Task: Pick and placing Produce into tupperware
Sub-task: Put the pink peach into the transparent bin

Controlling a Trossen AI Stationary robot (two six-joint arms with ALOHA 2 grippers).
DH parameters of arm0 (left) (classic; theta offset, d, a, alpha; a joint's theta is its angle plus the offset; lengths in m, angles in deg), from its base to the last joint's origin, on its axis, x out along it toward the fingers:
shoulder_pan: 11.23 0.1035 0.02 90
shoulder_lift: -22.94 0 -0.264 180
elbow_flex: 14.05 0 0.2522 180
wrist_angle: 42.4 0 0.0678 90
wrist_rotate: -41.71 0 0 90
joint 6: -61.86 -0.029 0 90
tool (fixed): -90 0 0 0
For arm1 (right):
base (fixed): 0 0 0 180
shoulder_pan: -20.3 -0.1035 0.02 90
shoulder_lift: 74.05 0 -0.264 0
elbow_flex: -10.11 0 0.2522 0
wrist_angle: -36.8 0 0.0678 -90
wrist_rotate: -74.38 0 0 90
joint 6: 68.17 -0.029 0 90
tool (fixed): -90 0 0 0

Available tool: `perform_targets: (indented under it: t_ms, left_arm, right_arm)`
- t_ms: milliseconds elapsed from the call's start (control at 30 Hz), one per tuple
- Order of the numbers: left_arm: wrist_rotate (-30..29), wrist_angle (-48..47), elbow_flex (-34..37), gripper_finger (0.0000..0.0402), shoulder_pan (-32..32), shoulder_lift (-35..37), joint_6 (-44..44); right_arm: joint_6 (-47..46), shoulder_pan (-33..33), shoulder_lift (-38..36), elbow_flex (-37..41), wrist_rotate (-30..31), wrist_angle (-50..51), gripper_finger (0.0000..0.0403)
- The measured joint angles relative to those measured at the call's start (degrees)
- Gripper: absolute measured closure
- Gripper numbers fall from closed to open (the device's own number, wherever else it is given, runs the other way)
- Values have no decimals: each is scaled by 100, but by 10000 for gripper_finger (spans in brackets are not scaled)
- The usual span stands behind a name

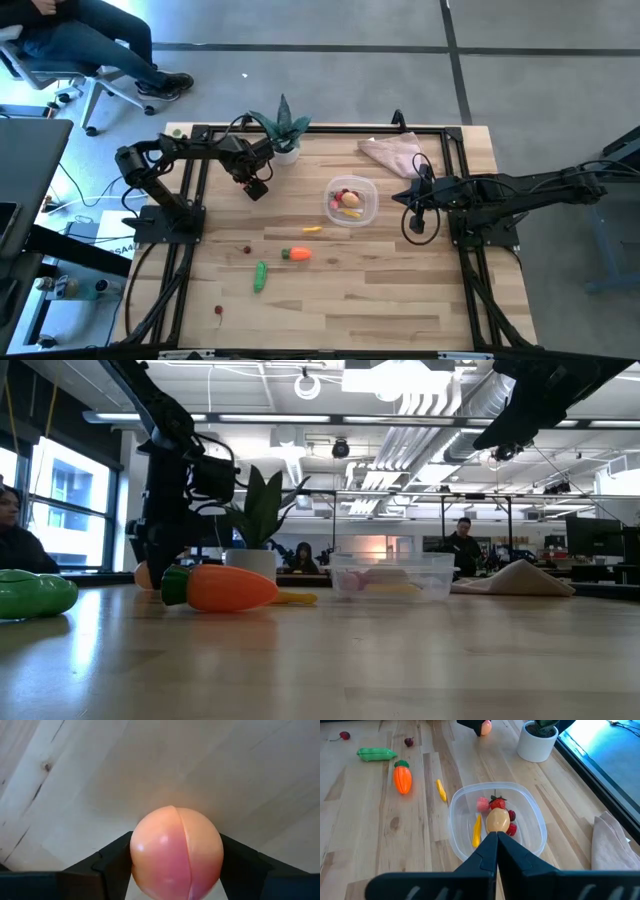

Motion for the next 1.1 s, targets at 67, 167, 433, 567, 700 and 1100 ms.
perform_targets:
  t_ms: [67,167,433,567,700,1100]
  left_arm:
    - [-7,0,0,153,-40,0,0]
    - [-7,0,0,159,-32,2,-2]
    - [-13,-11,0,190,-27,129,-52]
    - [-13,-11,0,161,-29,368,-46]
    - [-11,-18,0,148,-29,707,-46]
    - [382,-43,0,197,-29,1976,-17]
  right_arm:
    - [0,0,-2,0,-1,0,402]
    - [0,0,-2,0,-1,-1,402]
    - [0,-1,0,0,-1,1,402]
    - [0,-1,0,0,0,0,402]
    - [0,-1,-2,0,1,-1,402]
    - [0,-1,-1,0,0,1,402]
